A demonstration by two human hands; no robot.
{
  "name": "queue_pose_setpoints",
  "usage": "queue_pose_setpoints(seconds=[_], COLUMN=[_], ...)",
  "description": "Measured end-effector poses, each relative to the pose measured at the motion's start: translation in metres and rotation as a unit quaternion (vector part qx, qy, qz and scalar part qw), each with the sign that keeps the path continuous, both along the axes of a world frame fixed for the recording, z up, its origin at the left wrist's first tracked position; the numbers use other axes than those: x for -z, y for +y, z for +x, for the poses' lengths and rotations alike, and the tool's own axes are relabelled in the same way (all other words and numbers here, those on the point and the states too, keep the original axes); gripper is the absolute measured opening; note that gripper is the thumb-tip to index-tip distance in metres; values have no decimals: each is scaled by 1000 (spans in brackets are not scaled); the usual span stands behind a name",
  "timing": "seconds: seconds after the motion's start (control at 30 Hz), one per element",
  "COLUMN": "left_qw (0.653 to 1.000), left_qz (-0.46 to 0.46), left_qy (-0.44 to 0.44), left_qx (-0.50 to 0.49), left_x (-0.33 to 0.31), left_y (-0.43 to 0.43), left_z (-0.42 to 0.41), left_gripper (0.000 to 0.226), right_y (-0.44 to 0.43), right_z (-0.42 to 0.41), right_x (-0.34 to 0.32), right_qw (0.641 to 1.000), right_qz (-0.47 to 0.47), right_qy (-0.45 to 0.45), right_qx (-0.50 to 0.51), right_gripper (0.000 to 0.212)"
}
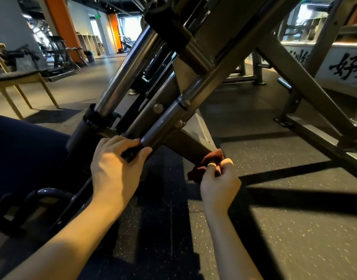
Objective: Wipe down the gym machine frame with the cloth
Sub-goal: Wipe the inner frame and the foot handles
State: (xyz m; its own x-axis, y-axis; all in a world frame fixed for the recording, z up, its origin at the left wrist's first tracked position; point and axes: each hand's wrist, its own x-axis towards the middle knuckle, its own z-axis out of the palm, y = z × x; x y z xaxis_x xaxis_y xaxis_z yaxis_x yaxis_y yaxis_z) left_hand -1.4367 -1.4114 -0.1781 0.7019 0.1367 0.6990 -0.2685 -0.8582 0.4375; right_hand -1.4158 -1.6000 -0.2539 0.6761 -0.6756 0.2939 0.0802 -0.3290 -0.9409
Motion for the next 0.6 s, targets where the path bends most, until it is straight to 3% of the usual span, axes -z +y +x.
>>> queue_pose_setpoints(seconds=[0.2,0.37,0.53,0.6], left_qw=[1000,1000,1000,1000], left_qz=[-2,9,8,1], left_qy=[-8,-2,2,3], left_qx=[3,2,-3,-6], left_x=[0,3,3,4], left_y=[-1,4,2,3], left_z=[0,4,6,6], left_gripper=[36,35,35,35], right_y=[14,-8,-42,-40], right_z=[9,1,11,15], right_x=[-34,-2,-55,-66], right_qw=[983,995,987,979], right_qz=[-125,-94,-127,-187], right_qy=[-92,-28,-24,7], right_qx=[-96,9,97,77], right_gripper=[4,4,22,30])
